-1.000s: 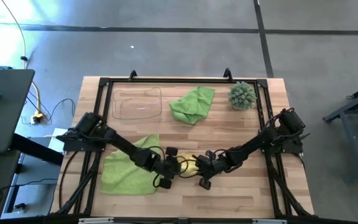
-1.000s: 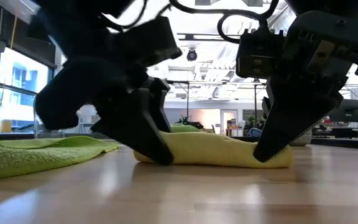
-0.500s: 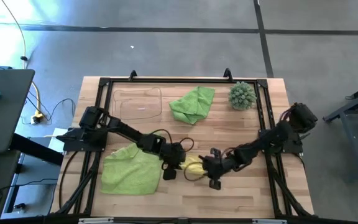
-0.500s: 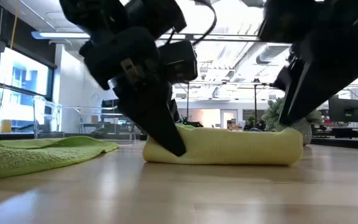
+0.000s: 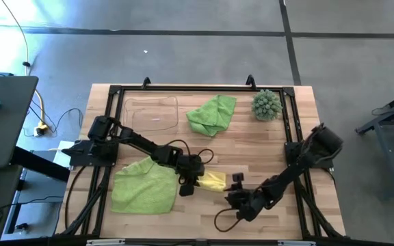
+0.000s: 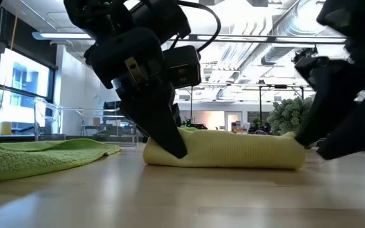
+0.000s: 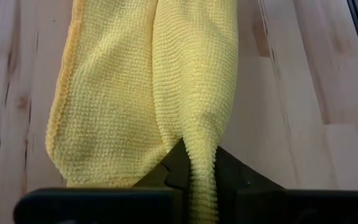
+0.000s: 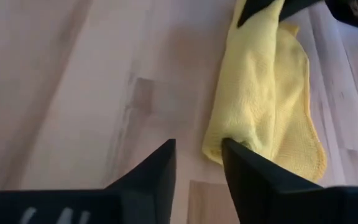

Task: Roll microfiber towels into tight, uniform cylinder then place into a basket
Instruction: Roll the yellow towel

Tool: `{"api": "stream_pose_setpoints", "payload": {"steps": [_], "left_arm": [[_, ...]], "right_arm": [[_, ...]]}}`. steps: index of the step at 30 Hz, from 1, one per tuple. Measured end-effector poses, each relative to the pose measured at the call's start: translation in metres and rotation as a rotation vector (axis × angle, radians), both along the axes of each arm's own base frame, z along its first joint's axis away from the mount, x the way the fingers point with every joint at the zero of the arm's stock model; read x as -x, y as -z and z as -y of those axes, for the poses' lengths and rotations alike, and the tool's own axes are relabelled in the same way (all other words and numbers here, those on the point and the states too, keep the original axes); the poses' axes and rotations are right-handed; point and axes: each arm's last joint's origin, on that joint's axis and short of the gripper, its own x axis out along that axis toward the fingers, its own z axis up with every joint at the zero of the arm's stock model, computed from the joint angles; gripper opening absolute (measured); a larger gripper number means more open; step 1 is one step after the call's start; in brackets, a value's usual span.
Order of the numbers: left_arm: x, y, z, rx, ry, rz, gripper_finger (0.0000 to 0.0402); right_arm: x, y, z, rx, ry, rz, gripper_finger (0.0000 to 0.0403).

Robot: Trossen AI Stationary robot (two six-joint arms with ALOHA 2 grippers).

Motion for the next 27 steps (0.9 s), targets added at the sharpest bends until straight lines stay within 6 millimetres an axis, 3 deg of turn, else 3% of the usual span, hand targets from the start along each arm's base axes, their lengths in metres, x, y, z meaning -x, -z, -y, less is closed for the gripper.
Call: {"api": "stream_pose_setpoints", "payload": {"steps": [6,10,19,27], "left_arm": [[0.000,0.000,0.000,0.007,-0.014,-0.005,0.0025],[0.000,0.000,0.000,0.007,-0.015,-0.005,0.0025],[0.000,0.000,0.000,0.008,-0.018,-0.005,0.0025],[0.000,0.000,0.000,0.024,-0.044,-0.011,0.0026]], "right_arm": [[-0.006,0.002,0.007,0.004,0.025,-0.002,0.0193],[-0.007,0.000,0.004,-0.009,0.021,0.010,0.0212],[-0.011,-0.018,-0.013,0.012,0.018,0.065,0.0191],[-0.013,0.007,0.009,0.034,0.085,-0.017,0.0174]]}}
